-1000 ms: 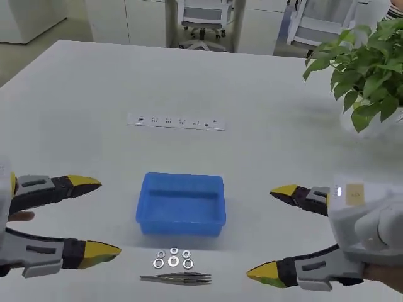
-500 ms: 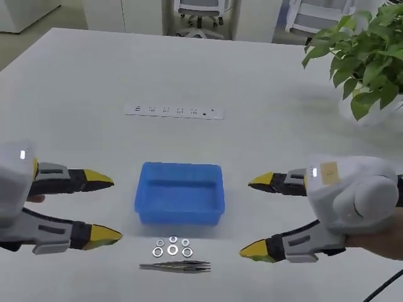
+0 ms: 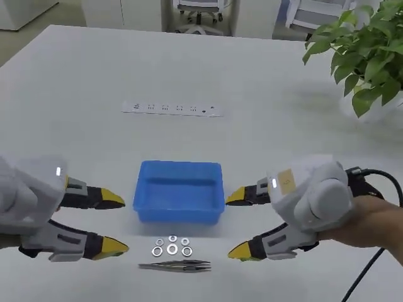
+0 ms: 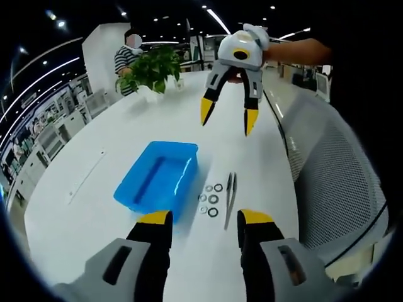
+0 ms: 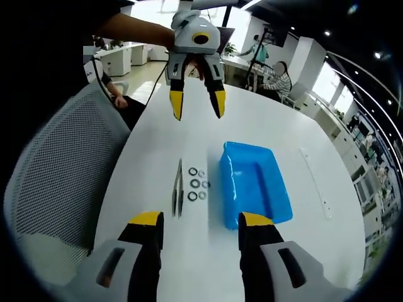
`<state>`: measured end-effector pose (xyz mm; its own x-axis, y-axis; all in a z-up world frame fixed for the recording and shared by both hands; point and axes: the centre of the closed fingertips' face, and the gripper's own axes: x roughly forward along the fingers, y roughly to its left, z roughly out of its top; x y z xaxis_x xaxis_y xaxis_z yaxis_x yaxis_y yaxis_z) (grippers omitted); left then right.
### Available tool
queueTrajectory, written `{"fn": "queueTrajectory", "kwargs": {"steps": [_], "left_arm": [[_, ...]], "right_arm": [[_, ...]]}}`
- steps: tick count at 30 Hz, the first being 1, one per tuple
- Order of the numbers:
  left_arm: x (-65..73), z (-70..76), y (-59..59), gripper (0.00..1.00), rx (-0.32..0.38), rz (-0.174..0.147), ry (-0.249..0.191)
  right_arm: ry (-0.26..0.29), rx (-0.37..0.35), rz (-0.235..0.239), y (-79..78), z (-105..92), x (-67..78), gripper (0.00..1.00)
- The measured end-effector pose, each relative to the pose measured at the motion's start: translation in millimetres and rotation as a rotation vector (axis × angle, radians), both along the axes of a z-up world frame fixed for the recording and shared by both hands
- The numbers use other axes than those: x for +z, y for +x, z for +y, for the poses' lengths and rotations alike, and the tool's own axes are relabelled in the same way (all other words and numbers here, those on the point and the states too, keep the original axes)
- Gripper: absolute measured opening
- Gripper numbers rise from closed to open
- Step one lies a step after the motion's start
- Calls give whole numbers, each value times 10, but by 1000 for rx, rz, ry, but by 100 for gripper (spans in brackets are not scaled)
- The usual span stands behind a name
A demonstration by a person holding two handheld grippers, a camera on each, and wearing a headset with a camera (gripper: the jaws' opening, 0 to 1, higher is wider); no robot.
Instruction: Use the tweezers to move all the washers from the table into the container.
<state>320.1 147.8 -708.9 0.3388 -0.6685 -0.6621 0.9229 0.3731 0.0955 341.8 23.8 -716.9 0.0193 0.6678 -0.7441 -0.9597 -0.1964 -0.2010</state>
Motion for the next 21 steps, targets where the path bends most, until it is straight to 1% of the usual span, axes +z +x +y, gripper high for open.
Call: {"fn": "queueTrajectory", "kwargs": {"steps": [3, 4, 6, 9, 14, 17, 20, 21], "left_arm": [[-66, -41, -19, 45, -16, 12, 8], [-98, -55, -23, 45, -19, 21, 11], [-140, -69, -22, 43, -26, 22, 20], [-228, -106, -49, 41, -55, 33, 43], [-314, -165, -67, 39, -77, 53, 54], [-388, -198, -110, 38, -103, 74, 79], [-452, -208, -123, 35, -120, 79, 104], [-464, -216, -127, 33, -126, 78, 106]], "right_arm": [[-10, 14, 12, -21, 31, -46, 48], [-18, 24, 13, -28, 40, -74, 47], [-36, 35, 16, -42, 43, -120, 46], [-52, 63, 4, -53, 71, -179, 44], [-65, 79, 9, -73, 128, -260, 42], [-72, 82, 18, -97, 163, -322, 40], [-72, 82, 32, -123, 205, -368, 38], [-73, 82, 37, -128, 214, -383, 37]]}}
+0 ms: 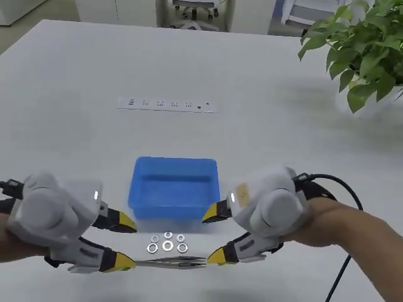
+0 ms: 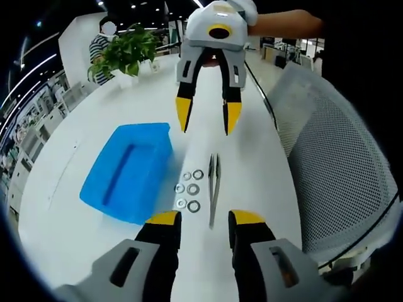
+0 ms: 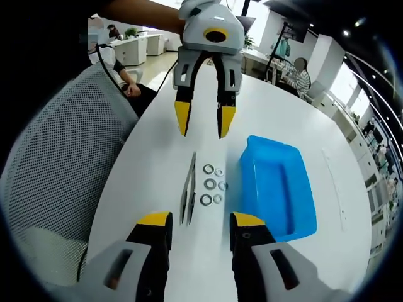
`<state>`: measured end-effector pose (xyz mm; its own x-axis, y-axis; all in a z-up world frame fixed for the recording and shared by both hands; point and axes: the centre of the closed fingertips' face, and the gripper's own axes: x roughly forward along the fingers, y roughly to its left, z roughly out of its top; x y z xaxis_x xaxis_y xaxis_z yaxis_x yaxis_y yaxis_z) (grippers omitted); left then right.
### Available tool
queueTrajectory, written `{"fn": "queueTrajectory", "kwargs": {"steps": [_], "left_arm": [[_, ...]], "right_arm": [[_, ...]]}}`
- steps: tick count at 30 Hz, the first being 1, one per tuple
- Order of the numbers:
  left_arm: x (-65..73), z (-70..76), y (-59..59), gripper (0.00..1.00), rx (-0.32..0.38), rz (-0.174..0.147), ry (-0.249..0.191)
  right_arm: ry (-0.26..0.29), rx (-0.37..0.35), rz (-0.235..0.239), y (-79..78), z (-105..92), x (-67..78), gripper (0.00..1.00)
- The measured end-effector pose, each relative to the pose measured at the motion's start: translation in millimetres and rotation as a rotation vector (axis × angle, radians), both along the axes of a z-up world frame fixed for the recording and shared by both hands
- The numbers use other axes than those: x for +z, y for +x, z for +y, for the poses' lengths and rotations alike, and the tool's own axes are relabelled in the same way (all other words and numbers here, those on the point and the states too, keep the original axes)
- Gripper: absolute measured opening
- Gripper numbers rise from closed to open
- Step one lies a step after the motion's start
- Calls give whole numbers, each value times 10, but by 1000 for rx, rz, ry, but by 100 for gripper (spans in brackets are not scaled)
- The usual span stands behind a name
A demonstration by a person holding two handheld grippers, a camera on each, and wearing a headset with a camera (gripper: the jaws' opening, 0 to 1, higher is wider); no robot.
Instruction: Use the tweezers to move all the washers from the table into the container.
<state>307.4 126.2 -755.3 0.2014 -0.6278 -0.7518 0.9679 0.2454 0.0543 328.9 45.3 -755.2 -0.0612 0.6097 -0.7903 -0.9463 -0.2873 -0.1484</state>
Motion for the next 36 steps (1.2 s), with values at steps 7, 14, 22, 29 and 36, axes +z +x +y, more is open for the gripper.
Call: {"fn": "queueTrajectory", "kwargs": {"steps": [7, 14, 22, 29, 36], "left_arm": [[-139, -16, -13, 29, -40, 11, 35], [-259, -60, -19, 25, -70, 21, 68], [-343, -66, -1, 20, -82, 34, 90], [-408, -67, 12, 15, -94, 28, 109], [-452, -55, -11, 10, -105, 38, 119]], "right_arm": [[-15, 0, 38, -48, 76, -133, 31], [-37, 7, 64, -103, 129, -263, 26], [-41, -1, 71, -149, 159, -415, 19], [-43, -4, 61, -144, 177, -480, 16], [-42, -7, 67, -163, 184, -502, 14]]}}
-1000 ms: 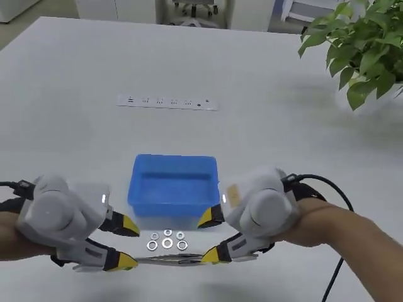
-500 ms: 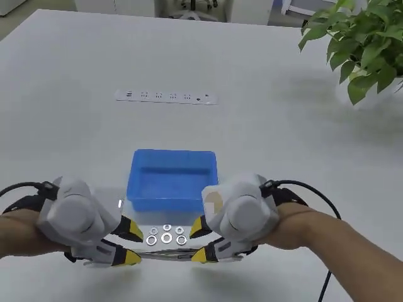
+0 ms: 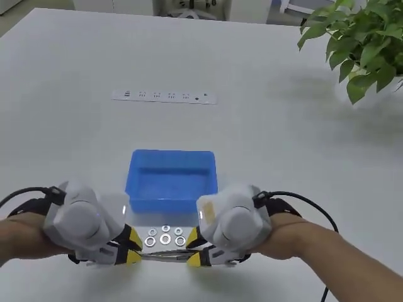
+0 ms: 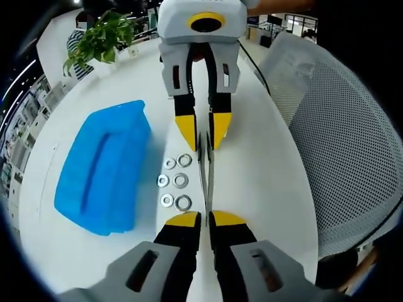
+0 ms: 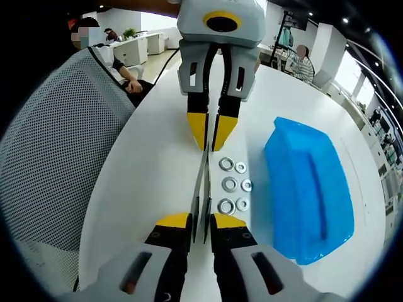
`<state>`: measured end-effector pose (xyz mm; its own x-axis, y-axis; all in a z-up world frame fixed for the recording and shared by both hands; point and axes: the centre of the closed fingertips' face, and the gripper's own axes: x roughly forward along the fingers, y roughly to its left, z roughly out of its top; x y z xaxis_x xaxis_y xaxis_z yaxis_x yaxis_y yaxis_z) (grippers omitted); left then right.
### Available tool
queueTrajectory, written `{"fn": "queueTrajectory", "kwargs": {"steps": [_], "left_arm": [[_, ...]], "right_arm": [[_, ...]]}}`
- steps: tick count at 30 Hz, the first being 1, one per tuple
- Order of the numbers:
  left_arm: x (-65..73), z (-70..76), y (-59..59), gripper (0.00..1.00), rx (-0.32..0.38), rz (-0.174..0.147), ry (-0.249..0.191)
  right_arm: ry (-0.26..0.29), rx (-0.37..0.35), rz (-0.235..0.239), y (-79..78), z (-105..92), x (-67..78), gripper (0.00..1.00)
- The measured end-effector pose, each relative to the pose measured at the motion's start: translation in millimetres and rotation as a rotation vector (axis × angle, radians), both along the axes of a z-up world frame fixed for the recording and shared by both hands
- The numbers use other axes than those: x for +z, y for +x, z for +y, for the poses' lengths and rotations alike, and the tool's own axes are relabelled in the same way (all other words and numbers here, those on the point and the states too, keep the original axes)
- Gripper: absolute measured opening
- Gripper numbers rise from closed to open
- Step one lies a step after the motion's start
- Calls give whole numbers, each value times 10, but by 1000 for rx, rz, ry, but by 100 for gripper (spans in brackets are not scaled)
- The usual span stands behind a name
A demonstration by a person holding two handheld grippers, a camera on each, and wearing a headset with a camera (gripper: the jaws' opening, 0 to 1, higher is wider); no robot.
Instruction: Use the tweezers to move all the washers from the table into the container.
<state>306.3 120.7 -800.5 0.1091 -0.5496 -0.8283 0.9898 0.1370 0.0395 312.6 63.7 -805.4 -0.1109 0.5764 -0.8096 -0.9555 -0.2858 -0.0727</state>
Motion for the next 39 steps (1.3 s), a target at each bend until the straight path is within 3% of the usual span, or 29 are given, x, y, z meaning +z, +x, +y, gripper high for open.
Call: {"fn": "queueTrajectory", "kwargs": {"steps": [5, 15, 23, 39], "left_arm": [[-29, 13, -15, 7, -1, 3, 10], [-33, 9, -24, 6, 24, 0, -19], [-19, 9, -15, 5, 20, -9, -16], [239, 0, -4, 5, 4, -37, -26]], "right_arm": [[1, -7, -3, 1, -6, -20, 12], [11, -24, 4, -6, -3, -11, 12], [3, -20, 2, -12, 11, -11, 13], [59, -71, 25, -16, 117, 19, 14]]}}
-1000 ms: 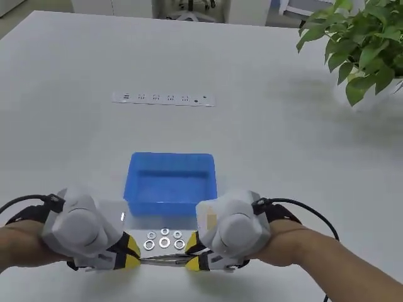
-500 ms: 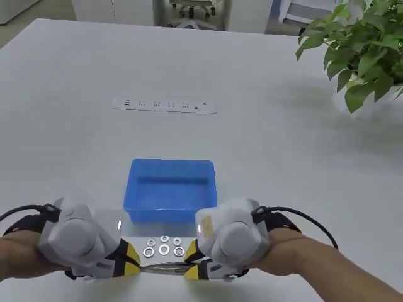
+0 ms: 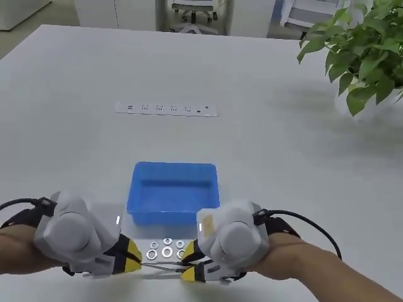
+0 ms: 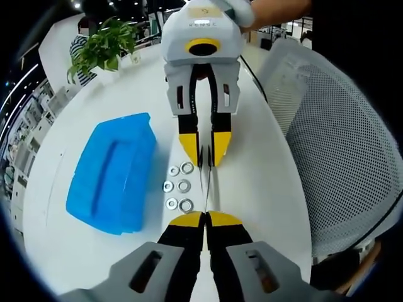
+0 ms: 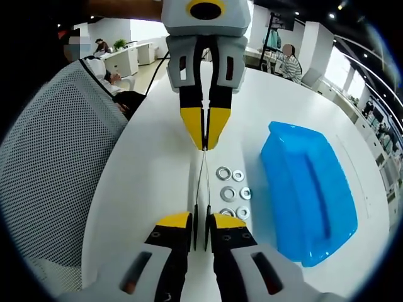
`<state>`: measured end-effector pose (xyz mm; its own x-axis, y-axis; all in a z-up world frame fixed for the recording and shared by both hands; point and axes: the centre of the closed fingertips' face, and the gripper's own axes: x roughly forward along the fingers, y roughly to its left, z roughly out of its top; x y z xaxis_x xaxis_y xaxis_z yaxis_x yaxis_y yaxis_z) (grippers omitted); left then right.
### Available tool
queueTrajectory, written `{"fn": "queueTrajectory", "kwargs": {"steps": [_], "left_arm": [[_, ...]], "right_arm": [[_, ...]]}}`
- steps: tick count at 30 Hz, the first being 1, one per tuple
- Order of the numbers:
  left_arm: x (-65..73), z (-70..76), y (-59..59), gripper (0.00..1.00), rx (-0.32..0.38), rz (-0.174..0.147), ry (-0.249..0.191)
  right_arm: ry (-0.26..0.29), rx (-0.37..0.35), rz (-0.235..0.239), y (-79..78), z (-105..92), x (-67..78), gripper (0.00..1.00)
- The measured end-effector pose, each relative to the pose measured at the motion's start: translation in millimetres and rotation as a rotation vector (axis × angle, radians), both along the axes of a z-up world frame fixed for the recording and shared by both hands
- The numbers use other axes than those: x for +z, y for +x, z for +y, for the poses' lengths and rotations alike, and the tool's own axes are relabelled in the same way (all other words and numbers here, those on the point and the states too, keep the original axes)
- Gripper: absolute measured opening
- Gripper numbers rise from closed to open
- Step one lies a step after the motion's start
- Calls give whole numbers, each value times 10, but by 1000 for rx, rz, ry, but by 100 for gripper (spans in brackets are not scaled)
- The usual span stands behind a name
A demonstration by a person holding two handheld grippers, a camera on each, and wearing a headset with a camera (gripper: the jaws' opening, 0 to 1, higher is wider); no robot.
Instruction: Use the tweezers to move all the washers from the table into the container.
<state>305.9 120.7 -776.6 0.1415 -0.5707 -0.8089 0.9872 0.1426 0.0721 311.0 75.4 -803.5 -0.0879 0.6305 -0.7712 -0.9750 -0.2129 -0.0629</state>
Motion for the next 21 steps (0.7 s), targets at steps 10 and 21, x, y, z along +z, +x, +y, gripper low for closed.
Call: {"fn": "queueTrajectory", "kwargs": {"steps": [10, 21], "left_arm": [[157, -39, -6, 5, -6, -16, -9], [429, -133, -17, 5, -16, -28, -42]], "right_arm": [[16, -20, 4, -1, 20, 27, 12], [37, -28, 1, -21, 42, 117, 11]]}}
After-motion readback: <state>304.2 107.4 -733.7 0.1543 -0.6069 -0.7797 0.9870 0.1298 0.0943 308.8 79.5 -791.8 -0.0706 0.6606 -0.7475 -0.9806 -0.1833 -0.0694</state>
